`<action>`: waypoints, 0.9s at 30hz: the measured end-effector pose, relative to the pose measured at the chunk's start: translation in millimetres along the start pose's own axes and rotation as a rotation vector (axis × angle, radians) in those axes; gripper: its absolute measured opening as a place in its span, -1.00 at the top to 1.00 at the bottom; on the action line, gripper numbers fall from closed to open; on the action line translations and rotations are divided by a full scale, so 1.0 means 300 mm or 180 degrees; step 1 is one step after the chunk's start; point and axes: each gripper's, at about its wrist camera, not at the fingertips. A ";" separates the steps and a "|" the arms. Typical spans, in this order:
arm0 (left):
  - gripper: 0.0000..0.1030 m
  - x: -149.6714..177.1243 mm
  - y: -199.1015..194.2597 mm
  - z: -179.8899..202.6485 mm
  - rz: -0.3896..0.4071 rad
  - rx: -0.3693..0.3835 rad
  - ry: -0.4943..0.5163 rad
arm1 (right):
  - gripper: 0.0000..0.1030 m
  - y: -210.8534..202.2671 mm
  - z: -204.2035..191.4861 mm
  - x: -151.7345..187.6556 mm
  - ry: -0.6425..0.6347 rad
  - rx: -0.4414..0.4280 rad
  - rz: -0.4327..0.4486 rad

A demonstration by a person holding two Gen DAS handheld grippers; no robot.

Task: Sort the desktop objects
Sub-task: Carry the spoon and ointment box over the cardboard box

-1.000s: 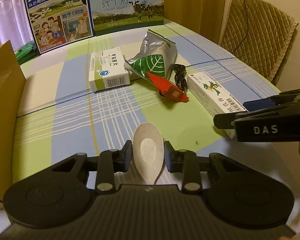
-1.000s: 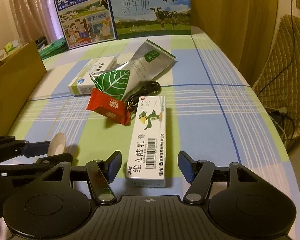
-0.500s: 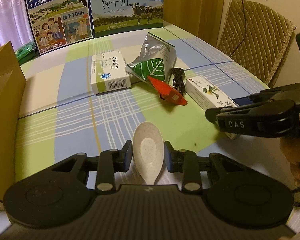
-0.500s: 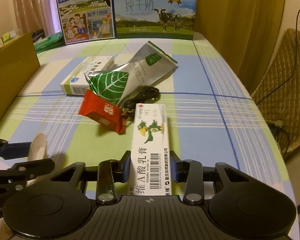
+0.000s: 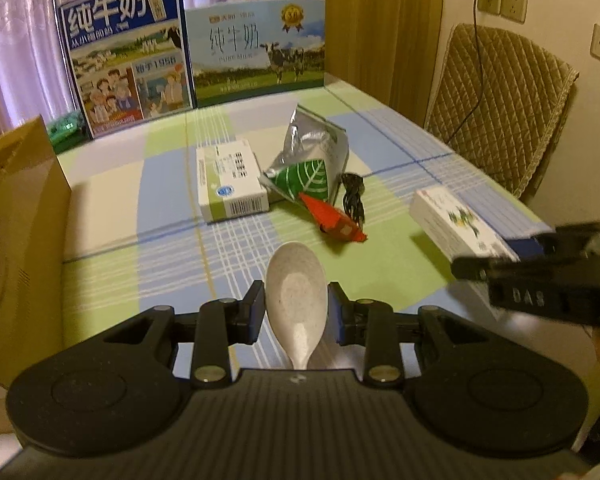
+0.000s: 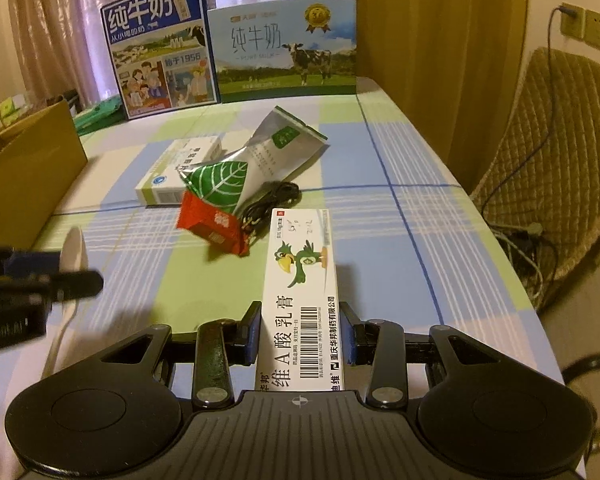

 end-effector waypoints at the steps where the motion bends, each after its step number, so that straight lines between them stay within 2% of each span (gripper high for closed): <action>1: 0.46 -0.009 -0.016 -0.003 0.0029 -0.0003 0.0000 | 0.31 -0.014 -0.004 -0.002 0.0014 -0.0003 0.0002; 8: 0.46 -0.082 -0.141 -0.063 0.0235 -0.0074 -0.0041 | 0.31 -0.106 -0.091 -0.100 -0.0031 -0.0146 0.0223; 13: 0.46 -0.148 -0.241 -0.164 0.0412 -0.0206 -0.0108 | 0.31 -0.145 -0.227 -0.202 -0.0141 -0.0373 0.0418; 22: 0.46 -0.272 -0.411 -0.486 0.0701 -0.0500 -0.0275 | 0.31 -0.126 -0.591 -0.354 -0.0264 -0.1003 0.0566; 27: 0.46 -0.279 -0.457 -0.704 0.0651 -0.0621 -0.0476 | 0.31 -0.070 -0.785 -0.403 -0.0348 -0.1284 0.0554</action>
Point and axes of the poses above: each gripper's, at about its wrist camera, not at the fingertips, and y roughly the way its jaws point, z to its right, x to its underside, and after that the axes turned 11 degrees about z, right-handed
